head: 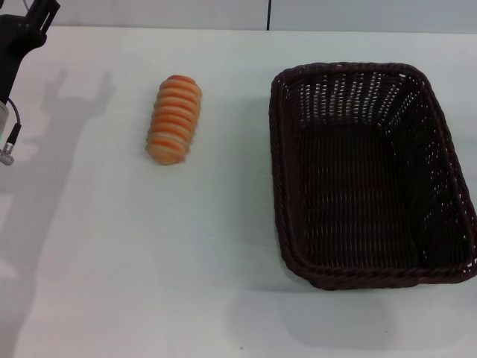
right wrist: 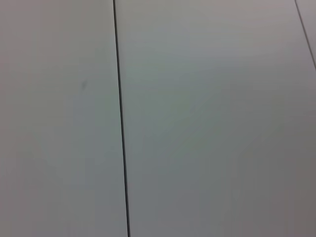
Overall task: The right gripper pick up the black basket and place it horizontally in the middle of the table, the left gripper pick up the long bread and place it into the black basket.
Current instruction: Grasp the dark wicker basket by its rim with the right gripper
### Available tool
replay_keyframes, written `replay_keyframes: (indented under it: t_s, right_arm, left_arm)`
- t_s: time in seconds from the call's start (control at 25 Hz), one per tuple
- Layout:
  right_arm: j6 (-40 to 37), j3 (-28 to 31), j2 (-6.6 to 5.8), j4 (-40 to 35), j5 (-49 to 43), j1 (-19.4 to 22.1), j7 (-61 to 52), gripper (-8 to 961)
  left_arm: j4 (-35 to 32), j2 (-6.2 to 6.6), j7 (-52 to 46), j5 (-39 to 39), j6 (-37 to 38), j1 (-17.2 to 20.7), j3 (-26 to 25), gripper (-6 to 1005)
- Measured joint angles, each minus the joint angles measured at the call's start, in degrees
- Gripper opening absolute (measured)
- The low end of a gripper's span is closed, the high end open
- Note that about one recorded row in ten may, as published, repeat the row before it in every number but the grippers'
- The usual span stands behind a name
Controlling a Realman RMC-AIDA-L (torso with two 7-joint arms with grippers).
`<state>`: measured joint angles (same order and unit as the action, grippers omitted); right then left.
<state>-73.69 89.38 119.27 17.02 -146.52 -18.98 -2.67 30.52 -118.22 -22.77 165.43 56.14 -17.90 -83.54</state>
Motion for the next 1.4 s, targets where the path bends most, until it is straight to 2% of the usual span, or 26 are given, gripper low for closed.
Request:
replay_keyframes:
  t_s: [0.12,0.2,0.24,0.28,0.44,0.6,0.64,0.68,1.08,1.12,1.16,1.28,1.32,1.4]
  right_arm:
    - [3.02,-0.25,0.0,1.0,0.0,0.09,-0.11,764]
    - [7.85,-0.97,0.08,5.29,0.0,1.78,0.28,765]
    - [16.18,-1.3,0.13,13.7,0.16,5.22,2.0,765]
    - [16.18,-1.3,0.13,13.7,0.16,5.22,2.0,765]
    - [35.14,0.46,-0.28,30.96,0.19,11.06,4.06,764]
    - [47.42,2.87,-0.42,41.37,-1.46,13.79,5.24,763]
    - [54.01,3.99,-0.44,46.13,-2.19,14.35,6.27,763]
    - [54.01,3.99,-0.44,46.13,-2.19,14.35,6.27,763]
    - [88.59,6.03,-0.44,68.11,-7.28,14.37,8.74,761]
    - [95.16,6.46,-0.48,71.92,-7.34,14.21,8.75,761]
    - [95.16,6.46,-0.48,71.92,-7.34,14.21,8.75,761]
    - [104.99,7.12,-0.38,78.06,-7.39,14.02,8.64,760]
    - [111.27,7.35,-0.32,81.77,-7.32,13.93,7.99,760]
    - [114.3,7.45,-0.3,83.56,-7.23,13.87,7.49,760]
  left_arm:
    - [-0.28,0.0,0.0,-0.03,0.0,-0.22,0.0,836]
    - [-0.28,0.0,0.0,-0.03,0.0,-0.22,0.0,835]
    - [-0.59,0.02,0.01,-0.05,-0.07,-0.64,-0.12,835]
    - [-0.59,0.02,0.01,-0.05,-0.07,-0.64,-0.12,835]
    - [-2.61,0.24,0.03,-0.05,-1.27,-2.5,-1.42,834]
    - [-3.61,0.24,0.03,0.0,-1.52,-3.61,-1.45,833]
    - [-4.04,0.25,0.08,0.0,-1.55,-4.34,-1.45,832]
    - [-4.04,0.25,0.08,0.0,-1.55,-4.34,-1.45,832]
    - [-4.25,0.27,0.15,-0.14,-0.44,-3.67,-2.54,829]
    - [-4.28,0.27,-0.02,-0.18,-0.15,-3.43,-2.81,829]
    - [-4.28,0.27,-0.02,-0.18,-0.15,-3.43,-2.81,829]
    - [-4.33,0.27,-0.37,-0.24,0.99,-2.96,-3.03,828]
    - [-4.34,0.27,-0.38,-0.24,1.23,-2.89,-3.04,828]
    - [-4.37,0.29,-0.38,-0.24,1.82,-2.77,-3.16,827]
